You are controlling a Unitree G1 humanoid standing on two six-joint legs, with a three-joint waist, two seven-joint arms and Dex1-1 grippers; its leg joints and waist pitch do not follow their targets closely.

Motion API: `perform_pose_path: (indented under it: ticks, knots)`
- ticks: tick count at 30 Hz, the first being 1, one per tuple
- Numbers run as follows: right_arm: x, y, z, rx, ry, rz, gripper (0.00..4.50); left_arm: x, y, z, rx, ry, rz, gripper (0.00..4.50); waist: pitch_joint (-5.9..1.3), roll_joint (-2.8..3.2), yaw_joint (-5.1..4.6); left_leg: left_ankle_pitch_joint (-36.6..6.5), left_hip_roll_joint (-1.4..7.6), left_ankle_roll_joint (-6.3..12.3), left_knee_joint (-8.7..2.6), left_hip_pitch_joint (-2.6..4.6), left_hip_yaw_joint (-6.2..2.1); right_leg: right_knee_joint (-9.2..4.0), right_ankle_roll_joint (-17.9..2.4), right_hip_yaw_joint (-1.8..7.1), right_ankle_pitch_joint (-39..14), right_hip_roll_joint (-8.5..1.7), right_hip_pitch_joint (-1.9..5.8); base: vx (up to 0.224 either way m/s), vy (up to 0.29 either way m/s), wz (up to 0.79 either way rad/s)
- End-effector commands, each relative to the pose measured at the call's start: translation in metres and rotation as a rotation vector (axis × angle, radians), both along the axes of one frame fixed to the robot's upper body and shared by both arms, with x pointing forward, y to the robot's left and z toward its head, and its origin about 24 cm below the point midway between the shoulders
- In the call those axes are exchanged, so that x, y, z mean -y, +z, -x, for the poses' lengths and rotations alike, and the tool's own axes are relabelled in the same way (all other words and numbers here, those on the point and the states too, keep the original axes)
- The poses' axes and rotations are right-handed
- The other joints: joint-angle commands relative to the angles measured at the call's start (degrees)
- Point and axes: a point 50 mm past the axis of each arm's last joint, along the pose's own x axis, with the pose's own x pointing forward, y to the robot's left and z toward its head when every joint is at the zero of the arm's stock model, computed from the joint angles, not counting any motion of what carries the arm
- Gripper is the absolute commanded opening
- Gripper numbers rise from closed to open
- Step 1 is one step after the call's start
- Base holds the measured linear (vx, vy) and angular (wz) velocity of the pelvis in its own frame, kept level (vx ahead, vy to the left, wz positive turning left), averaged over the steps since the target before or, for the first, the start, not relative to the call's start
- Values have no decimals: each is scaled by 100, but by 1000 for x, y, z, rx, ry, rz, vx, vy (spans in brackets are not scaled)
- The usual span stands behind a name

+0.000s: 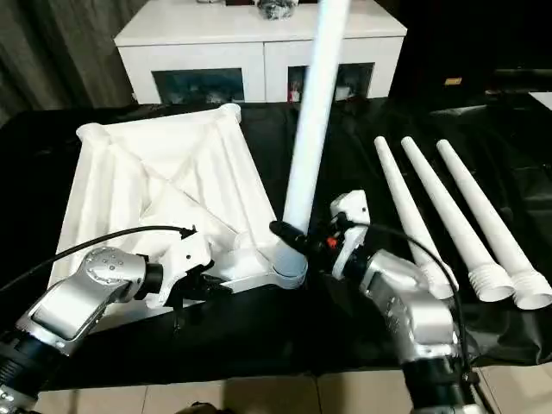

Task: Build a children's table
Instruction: Insert table leg to table base

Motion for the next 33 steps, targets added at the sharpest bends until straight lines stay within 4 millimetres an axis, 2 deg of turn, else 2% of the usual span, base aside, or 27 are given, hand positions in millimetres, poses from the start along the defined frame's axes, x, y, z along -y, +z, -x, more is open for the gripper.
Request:
perform_pose_path:
  ticks: [1,2,3,5,8,13,14,15,16,19,20,21,22,23,26,30,33]
  knots:
    - [11,-25,7,-68,-80,129,184,2,16,-9,65,-4,43,0,-320,-16,-15,-2902,510,-580,-632,302,-342,-532,-975,164,-2003,-346,0,0,0,0]
    - [11,-25,7,-65,-81,131,184,2,16,-9,65,-4,43,0,-319,-12,-15,-2954,517,-593,-643,311,-344,-540,-947,169,-2005,-341,-10,0,0,0]
    - [9,-25,9,-49,-73,147,184,3,16,-9,68,-4,43,0,-319,-40,-26,-3005,516,-591,-650,310,-348,-541,-945,166,-2001,-336,-6,0,0,0]
    - [9,-25,9,-49,-73,147,184,3,16,-9,68,-4,43,0,-322,-17,-28,-2997,514,-589,-657,307,-350,-533,-961,166,-1898,-335,-2,0,0,0]
    - [9,-25,9,-49,-73,147,184,3,16,-9,68,-4,43,0,-321,-13,-44,-3069,513,-585,-660,314,-351,-539,-993,165,-1848,-337,0,0,0,0]
    - [6,-25,11,-37,-63,157,184,3,17,-9,69,-3,44,0,-343,-22,-48,-2869,512,-511,-663,310,-333,-537,-1025,160,-1583,-338,25,0,0,0]
    - [3,-28,12,-98,-24,129,184,4,16,-9,72,3,47,0,-334,-153,-64,-2787,515,-437,-666,291,-312,-554,-1031,156,-1577,-325,31,0,0,0]
    - [0,-30,13,-140,9,98,184,4,16,-9,75,7,49,0,-347,-79,-34,-2614,512,-343,-658,283,-330,-518,-1068,158,-1546,-352,59,0,0,0]
    - [-1,-31,13,-165,31,78,184,4,16,-9,77,10,50,0,-337,-98,-44,-2583,518,-322,-658,274,-321,-534,-1067,160,-1578,-352,48,0,0,0]
    - [2,-28,9,-192,7,-24,184,4,16,-10,84,17,54,0,-348,-93,-33,-2658,522,-358,-638,317,-315,-558,-1049,167,-1732,-356,18,0,0,0]
    - [3,-27,8,-194,-3,-41,184,4,16,-10,86,18,54,0,-354,-100,-31,-2624,520,-365,-637,314,-313,-555,-1049,168,-1698,-356,22,0,0,0]
    - [6,-24,4,-207,-54,-145,184,4,17,-12,93,23,56,0,-358,-69,-32,-2594,517,-373,-642,311,-315,-547,-1064,166,-1639,-351,18,0,0,0]
    - [7,-23,1,-213,-72,-188,184,4,17,-12,96,25,57,0,-362,-71,-38,-2583,514,-368,-642,308,-313,-546,-1080,164,-1599,-350,21,0,0,0]
    - [7,-23,1,-213,-72,-188,184,4,17,-12,96,25,57,0,-369,-86,-36,-2509,514,-344,-637,294,-314,-539,-1109,158,-1524,-359,40,0,0,0]
    - [9,-23,-5,-228,-102,-274,184,6,18,-14,107,25,59,0,-370,-67,-43,-2465,507,-356,-641,291,-298,-535,-1121,148,-1537,-353,33,0,0,0]
    - [12,-30,-6,-218,-123,-257,184,7,20,-17,126,28,66,0,-369,-58,-28,-2484,508,-400,-633,301,-293,-556,-1093,148,-1707,-365,22,0,0,0]
    - [14,-40,3,-194,-127,-190,184,7,23,-20,169,50,75,0,-375,-41,-14,-2396,522,-379,-649,283,-294,-543,-1079,145,-1533,-358,37,0,0,0]
